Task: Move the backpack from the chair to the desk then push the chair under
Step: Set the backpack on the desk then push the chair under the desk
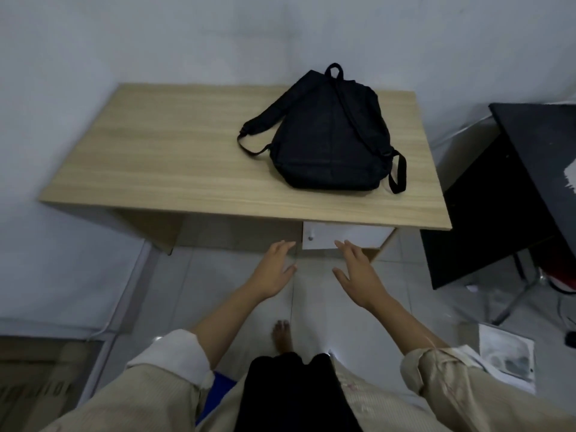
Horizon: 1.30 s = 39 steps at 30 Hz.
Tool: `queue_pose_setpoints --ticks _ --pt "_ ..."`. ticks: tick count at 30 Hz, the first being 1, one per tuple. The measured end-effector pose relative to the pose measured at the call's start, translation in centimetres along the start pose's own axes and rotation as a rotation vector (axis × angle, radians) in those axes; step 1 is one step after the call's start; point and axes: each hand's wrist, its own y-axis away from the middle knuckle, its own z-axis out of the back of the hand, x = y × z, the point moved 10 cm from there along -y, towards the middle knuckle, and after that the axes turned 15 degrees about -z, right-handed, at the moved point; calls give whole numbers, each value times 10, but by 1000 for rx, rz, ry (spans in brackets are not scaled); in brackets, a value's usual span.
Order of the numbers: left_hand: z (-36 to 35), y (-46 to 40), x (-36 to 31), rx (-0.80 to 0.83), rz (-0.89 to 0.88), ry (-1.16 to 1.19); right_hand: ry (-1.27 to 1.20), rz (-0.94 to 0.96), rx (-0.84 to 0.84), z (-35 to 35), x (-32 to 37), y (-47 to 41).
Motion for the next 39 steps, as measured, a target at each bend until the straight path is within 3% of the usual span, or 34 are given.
queue_pose_setpoints --ticks 16,28,39 --pt "-143 247 -67 -108 58 144 -5 81 72 -57 -57 238" --pt "-128 393 -33 -226 176 133 -5 188 125 -128 -17 344" --pt "-81 643 9 -393 289 52 -121 289 318 -278 60 534"
